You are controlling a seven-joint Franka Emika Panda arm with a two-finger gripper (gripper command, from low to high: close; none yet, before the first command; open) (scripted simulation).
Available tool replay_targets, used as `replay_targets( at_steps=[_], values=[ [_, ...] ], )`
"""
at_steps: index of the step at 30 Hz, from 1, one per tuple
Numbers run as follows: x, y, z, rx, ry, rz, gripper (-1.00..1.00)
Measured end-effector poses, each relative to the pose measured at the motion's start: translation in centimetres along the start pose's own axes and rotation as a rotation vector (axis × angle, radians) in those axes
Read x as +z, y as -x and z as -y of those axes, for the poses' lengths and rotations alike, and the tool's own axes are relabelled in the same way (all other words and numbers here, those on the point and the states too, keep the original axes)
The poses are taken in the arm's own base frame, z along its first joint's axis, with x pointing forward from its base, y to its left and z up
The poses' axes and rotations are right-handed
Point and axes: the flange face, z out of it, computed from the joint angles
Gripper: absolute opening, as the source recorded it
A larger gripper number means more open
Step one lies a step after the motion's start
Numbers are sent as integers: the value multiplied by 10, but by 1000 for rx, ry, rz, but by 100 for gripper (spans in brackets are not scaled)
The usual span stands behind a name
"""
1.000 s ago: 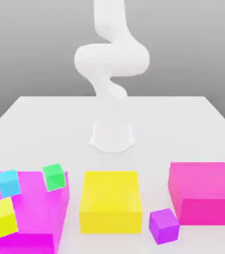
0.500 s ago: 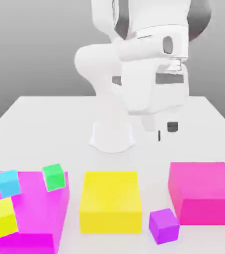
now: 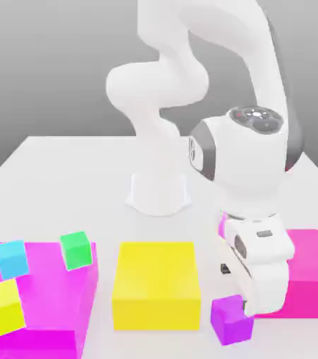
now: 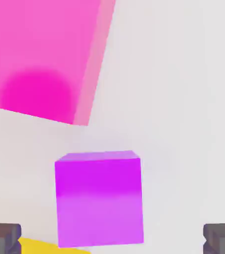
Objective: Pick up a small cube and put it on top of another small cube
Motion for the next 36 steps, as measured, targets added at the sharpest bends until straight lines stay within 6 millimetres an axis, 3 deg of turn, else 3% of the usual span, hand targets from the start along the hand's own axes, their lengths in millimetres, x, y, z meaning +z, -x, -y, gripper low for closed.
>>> replay_targets(
  at_steps=[2, 3, 10, 15, 18, 21, 23, 28, 32, 36],
  values=[
    [24, 0, 1, -4, -1, 1, 0],
    [34, 1, 1, -5, -1, 1, -100],
    [36, 1, 2, -5, -3, 3, -100],
    [-16, 1, 1, -5, -3, 3, -100],
    [-28, 6, -8, 89, 11, 4, -100],
    [-51, 24, -30, 220, 53, 7, -100],
    [-67, 50, -54, 341, 74, 11, -100],
    [-102, 137, -110, 675, 87, 21, -100],
    [-128, 209, -135, 928, 78, 21, -100],
    [-148, 279, -146, 1167, 52, 14, -100]
  ],
)
